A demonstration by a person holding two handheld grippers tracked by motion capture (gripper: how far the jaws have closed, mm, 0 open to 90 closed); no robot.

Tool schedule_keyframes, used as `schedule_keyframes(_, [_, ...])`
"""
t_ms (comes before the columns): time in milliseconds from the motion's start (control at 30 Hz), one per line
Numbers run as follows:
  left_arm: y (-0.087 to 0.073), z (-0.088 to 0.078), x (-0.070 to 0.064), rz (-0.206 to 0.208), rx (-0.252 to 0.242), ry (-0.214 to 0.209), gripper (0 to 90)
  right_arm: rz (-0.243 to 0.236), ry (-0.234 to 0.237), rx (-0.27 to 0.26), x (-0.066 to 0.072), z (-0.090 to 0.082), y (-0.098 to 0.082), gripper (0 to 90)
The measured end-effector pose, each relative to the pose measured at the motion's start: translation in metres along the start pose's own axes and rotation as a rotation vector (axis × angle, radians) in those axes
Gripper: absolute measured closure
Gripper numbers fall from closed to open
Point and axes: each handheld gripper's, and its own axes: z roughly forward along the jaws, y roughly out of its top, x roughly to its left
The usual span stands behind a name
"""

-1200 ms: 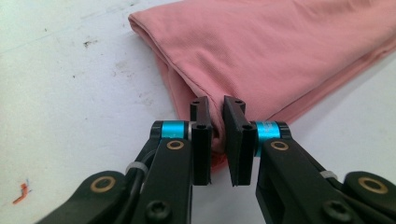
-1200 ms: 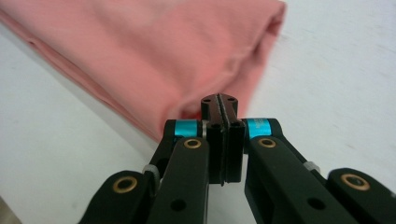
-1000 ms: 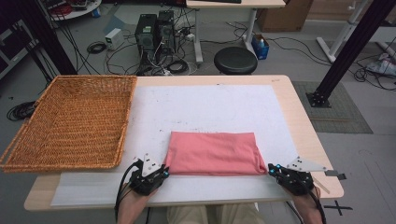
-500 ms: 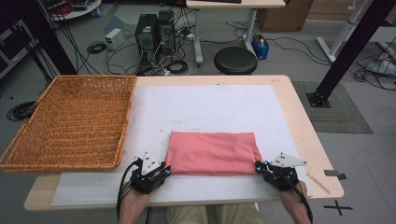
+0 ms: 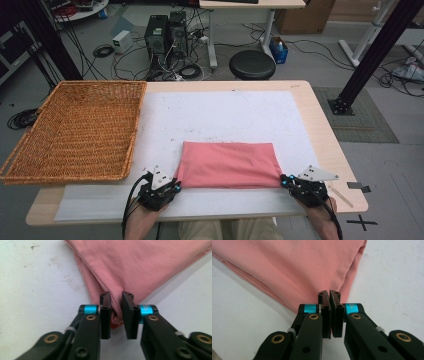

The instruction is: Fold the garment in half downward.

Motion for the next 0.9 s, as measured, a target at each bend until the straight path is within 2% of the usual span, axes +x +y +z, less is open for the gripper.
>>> schedule_keyframes(67, [0.000, -0.004, 0.002, -0.022, -0.024, -0.001, 68.1, 0.017, 0.016, 0.000, -0.001, -0.001, -0.001, 88.8])
schedule_keyframes(133, [0.002, -0.008, 0.005, -0.045, -0.070, 0.002, 65.4, 0.030, 0.028, -0.009, -0.001, -0.003, 0.000, 86.1])
schedule_keyframes(200, [0.007, -0.010, 0.007, -0.068, -0.115, -0.005, 65.4, 0.031, 0.026, -0.036, -0.001, -0.004, 0.005, 72.4])
schedule_keyframes(300, [0.021, -0.006, 0.006, -0.074, -0.151, -0.006, 66.1, 0.047, 0.047, -0.072, -0.001, -0.001, 0.020, 64.4])
schedule_keyframes(333, [0.021, -0.006, 0.006, -0.074, -0.151, -0.006, 68.5, 0.042, 0.042, -0.083, -0.001, 0.000, 0.026, 63.7])
schedule_keyframes(400, [0.034, 0.004, 0.004, -0.061, -0.155, -0.008, 72.6, 0.038, 0.037, -0.108, 0.001, 0.002, 0.039, 64.4])
schedule_keyframes(467, [0.039, 0.009, 0.003, -0.062, -0.157, -0.008, 77.0, 0.022, 0.032, -0.119, 0.003, 0.008, 0.051, 70.4])
schedule_keyframes(533, [0.054, 0.024, 0.006, -0.077, -0.166, -0.008, 80.2, 0.014, 0.026, -0.121, 0.001, 0.020, 0.062, 72.0])
schedule_keyframes(567, [0.054, 0.024, 0.006, -0.077, -0.166, -0.008, 81.5, 0.017, 0.031, -0.114, 0.000, 0.028, 0.067, 73.9])
schedule_keyframes(600, [0.066, 0.040, 0.010, -0.080, -0.149, 0.003, 82.6, 0.017, 0.036, -0.108, -0.001, 0.036, 0.073, 74.0])
schedule_keyframes(633, [0.072, 0.049, 0.013, -0.078, -0.140, 0.009, 82.7, 0.020, 0.038, -0.103, -0.002, 0.045, 0.077, 74.0])
schedule_keyframes(700, [0.081, 0.066, 0.019, -0.100, -0.103, 0.019, 83.0, 0.016, 0.047, -0.086, -0.002, 0.062, 0.086, 74.0])
schedule_keyframes(733, [0.081, 0.066, 0.019, -0.100, -0.103, 0.019, 83.0, 0.016, 0.047, -0.086, -0.002, 0.062, 0.086, 74.0])
schedule_keyframes(767, [0.081, 0.066, 0.019, -0.100, -0.103, 0.019, 83.0, 0.012, 0.040, -0.074, -0.003, 0.071, 0.089, 74.0])
schedule_keyframes(800, [0.085, 0.082, 0.027, -0.120, -0.053, 0.051, 83.0, 0.007, 0.036, -0.022, -0.005, 0.087, 0.091, 74.0])
schedule_keyframes(900, [0.083, 0.088, 0.032, -0.131, -0.026, 0.073, 83.0, 0.003, 0.013, 0.048, -0.012, 0.100, 0.089, 74.7])
